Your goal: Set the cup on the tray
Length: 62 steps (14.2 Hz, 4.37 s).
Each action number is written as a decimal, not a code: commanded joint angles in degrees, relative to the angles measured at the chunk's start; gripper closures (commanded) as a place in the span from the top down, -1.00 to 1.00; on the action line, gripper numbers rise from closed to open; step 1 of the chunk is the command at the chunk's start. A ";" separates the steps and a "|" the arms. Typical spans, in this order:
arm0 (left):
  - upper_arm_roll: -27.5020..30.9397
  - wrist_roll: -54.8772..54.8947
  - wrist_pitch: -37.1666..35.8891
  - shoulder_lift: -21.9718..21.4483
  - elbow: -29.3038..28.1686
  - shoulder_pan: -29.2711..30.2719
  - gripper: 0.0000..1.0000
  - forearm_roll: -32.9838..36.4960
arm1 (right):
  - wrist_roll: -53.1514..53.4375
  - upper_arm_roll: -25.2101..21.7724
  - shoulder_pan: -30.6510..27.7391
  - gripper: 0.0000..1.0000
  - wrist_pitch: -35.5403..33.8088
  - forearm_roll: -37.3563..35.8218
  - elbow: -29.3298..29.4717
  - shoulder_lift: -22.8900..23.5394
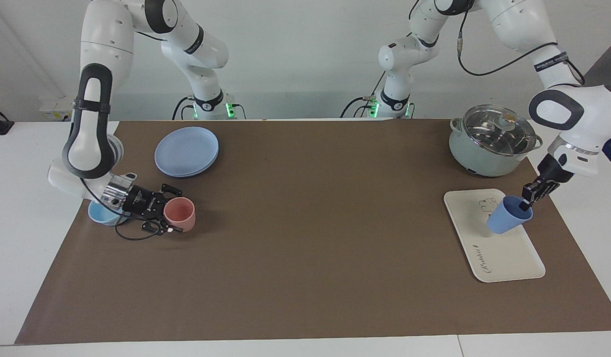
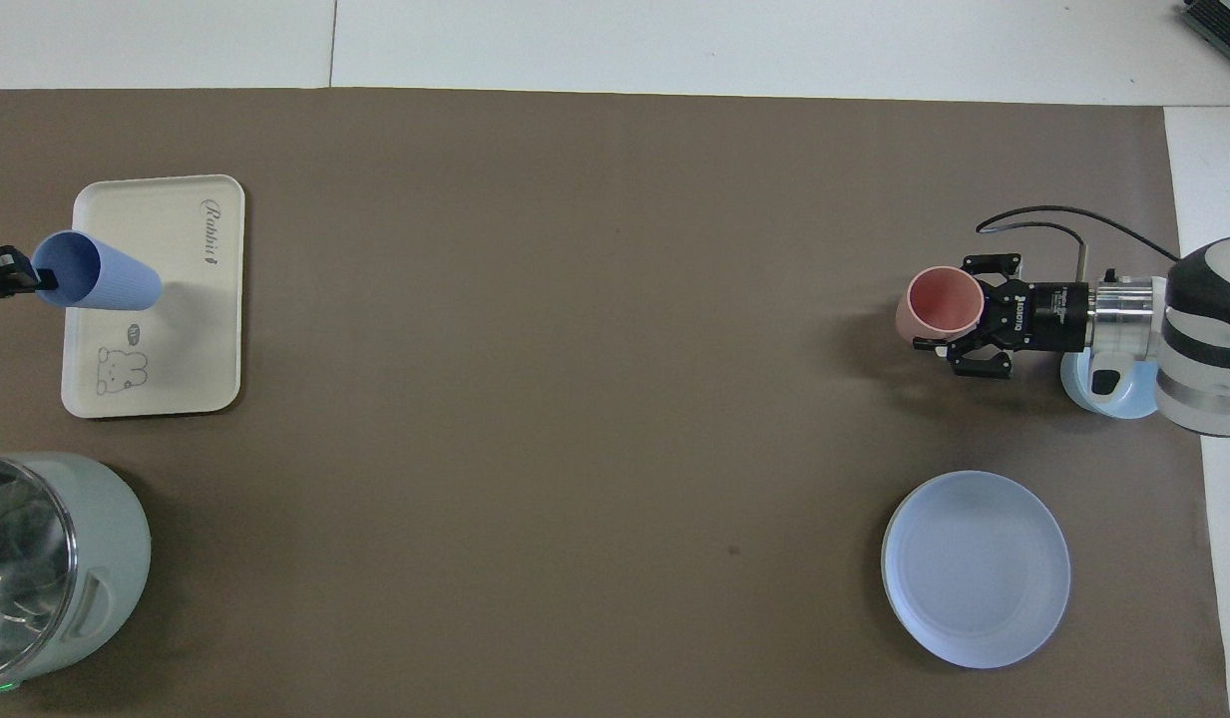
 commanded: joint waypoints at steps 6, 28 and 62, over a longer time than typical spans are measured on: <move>-0.72 3.55 4.57 -2.65 -5.98 -2.34 1.00 -2.56 | -10.43 0.66 -1.95 -1.00 -0.21 2.90 -0.63 1.12; -1.25 -2.59 -41.65 -18.56 13.27 -18.95 1.00 19.15 | -27.03 0.23 -0.72 0.98 19.90 -20.71 -1.95 -4.32; -1.78 -9.98 -44.65 -19.09 13.28 -19.48 1.00 20.56 | -43.22 1.63 17.74 0.99 -17.52 -62.76 16.34 -26.38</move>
